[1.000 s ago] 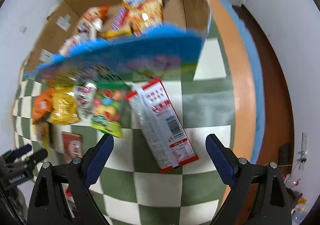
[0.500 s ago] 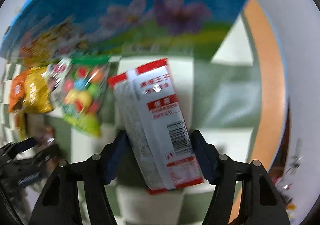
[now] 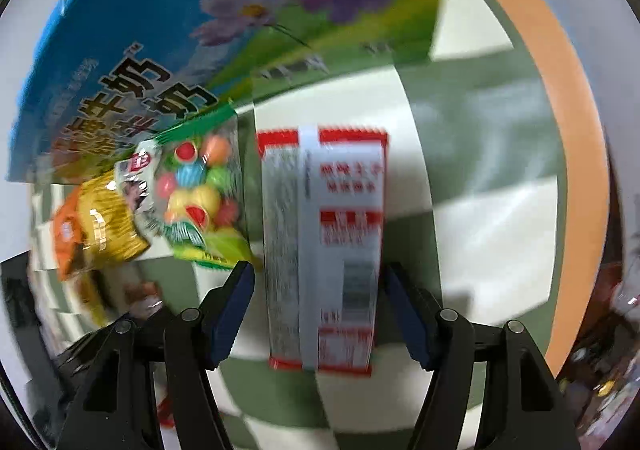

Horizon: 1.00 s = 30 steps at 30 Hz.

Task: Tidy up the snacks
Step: 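Grasp the brown cookie packet with the left tool while the right tool grasps the red-white spicy strip pack, then carry both packets into the box and open both tools to release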

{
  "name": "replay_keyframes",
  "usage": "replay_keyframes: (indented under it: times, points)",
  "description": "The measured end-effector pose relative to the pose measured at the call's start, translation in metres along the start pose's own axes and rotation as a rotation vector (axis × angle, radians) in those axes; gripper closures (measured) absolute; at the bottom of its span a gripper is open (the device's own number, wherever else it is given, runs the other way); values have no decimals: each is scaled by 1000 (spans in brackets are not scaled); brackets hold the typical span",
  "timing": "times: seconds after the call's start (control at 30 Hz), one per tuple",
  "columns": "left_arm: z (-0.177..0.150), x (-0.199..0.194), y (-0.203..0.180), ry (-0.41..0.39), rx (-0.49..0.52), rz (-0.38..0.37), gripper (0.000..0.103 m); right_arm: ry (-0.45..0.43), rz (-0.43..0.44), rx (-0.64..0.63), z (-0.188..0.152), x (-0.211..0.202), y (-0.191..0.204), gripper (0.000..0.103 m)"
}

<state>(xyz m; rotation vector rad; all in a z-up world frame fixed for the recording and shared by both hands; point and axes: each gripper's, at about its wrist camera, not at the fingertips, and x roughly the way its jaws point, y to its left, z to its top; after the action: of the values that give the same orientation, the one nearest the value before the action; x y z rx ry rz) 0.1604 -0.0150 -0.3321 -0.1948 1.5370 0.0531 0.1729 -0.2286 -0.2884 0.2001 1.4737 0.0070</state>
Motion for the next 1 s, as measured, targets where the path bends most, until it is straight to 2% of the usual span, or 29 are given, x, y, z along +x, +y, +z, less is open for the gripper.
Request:
replay_keyframes:
  times: [0.07, 0.1, 0.2, 0.4, 0.5, 0.6, 0.73, 0.8, 0.9, 1.0]
  points:
    - [-8, -6, 3, -3, 3, -6, 50, -29, -45, -26, -3, 1, 6, 46]
    - [-10, -9, 6, -2, 1, -14, 50, -38, -67, -32, -6, 0, 7, 49]
    - [-15, -22, 9, 6, -1, -37, 50, -47, -43, -36, -26, -4, 4, 55]
    - [-42, -65, 14, -22, 20, -105, 50, -4, 59, -41, -78, -20, 0, 58]
    - [-41, -95, 9, -66, 42, -145, 50, -12, 101, -53, -102, -35, 11, 59]
    - [-29, -130, 1, -121, 62, -199, 50, -25, 137, -58, -110, -61, 18, 59]
    - [12, -182, -18, -204, 108, -271, 50, -93, 209, -100, -77, -114, 26, 59]
    - [37, -199, -27, -234, 133, -284, 50, -140, 229, -127, -56, -141, 27, 59]
    - [82, -220, -45, -277, 176, -256, 50, -227, 233, -166, -26, -178, 43, 59]
    - [123, -229, -51, -287, 189, -215, 50, -312, 181, -195, 16, -201, 52, 59]
